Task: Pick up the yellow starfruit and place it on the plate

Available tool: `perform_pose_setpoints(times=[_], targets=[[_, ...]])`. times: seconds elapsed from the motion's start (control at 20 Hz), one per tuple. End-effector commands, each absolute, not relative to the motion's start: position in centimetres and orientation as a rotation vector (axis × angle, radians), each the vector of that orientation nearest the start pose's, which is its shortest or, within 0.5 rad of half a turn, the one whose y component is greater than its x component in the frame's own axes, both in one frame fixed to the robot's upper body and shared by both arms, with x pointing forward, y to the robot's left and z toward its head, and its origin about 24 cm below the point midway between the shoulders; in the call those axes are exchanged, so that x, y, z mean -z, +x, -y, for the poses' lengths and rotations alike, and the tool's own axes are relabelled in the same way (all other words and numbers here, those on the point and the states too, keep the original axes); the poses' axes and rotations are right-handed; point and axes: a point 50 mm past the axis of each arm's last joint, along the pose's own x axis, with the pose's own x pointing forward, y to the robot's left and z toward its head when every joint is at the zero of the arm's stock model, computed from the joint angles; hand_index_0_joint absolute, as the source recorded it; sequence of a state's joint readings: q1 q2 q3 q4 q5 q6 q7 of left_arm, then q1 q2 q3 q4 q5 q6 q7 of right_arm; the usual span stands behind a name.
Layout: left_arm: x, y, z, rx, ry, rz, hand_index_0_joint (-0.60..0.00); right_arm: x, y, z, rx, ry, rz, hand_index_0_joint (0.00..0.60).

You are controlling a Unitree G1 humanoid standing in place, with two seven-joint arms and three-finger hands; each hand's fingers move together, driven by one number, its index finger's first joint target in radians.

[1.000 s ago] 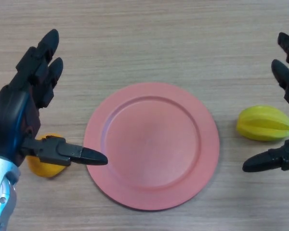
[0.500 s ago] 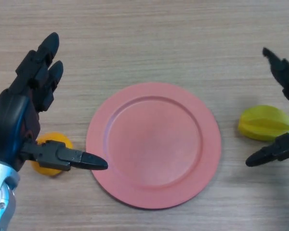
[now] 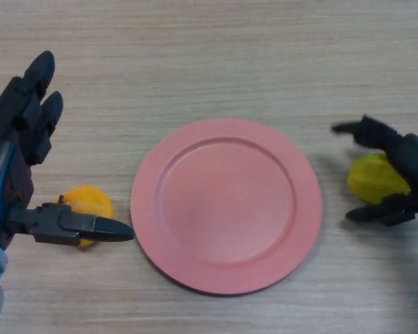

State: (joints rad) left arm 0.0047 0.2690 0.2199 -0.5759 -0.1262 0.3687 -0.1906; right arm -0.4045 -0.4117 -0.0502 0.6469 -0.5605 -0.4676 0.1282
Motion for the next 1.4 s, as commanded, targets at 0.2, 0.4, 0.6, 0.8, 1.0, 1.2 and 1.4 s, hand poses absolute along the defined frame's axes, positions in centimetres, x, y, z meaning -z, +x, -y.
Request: perform_pose_setpoints(times=[0.2, 0.4, 0.6, 0.8, 1.0, 1.2, 1.4], targets=[[-18.3, 22.2, -22.2, -0.002, 0.287, 0.424, 0.0, -11.5, 32.7, 23.7, -0.081, -0.892, 0.353, 0.6], [-18.5, 22.3, -22.2, -0.002, 0.285, 0.438, 0.0, -13.5, 32.2, 22.6, -0.084, -0.93, 0.402, 0.6], [-18.5, 22.3, -22.2, -0.001, 0.273, 0.44, 0.0, -14.7, 31.5, 18.7, -0.155, -0.863, 0.454, 0.6], [-19.6, 22.0, -22.3, 0.002, 0.259, 0.488, 0.0, -14.5, 31.4, 14.2, -0.241, -0.808, 0.459, 0.6], [-19.8, 22.1, -22.1, -0.014, 0.279, 0.516, 0.0, -13.1, 31.9, 11.2, -0.279, -0.585, 0.342, 0.6], [-19.1, 22.1, -21.6, -0.011, 0.284, 0.479, 0.0, -12.3, 31.8, 9.2, -0.264, -0.269, 0.179, 0.6], [-18.9, 21.9, -21.7, -0.009, 0.276, 0.459, 0.0, -12.7, 31.9, 8.3, -0.265, -0.322, 0.27, 0.3]])
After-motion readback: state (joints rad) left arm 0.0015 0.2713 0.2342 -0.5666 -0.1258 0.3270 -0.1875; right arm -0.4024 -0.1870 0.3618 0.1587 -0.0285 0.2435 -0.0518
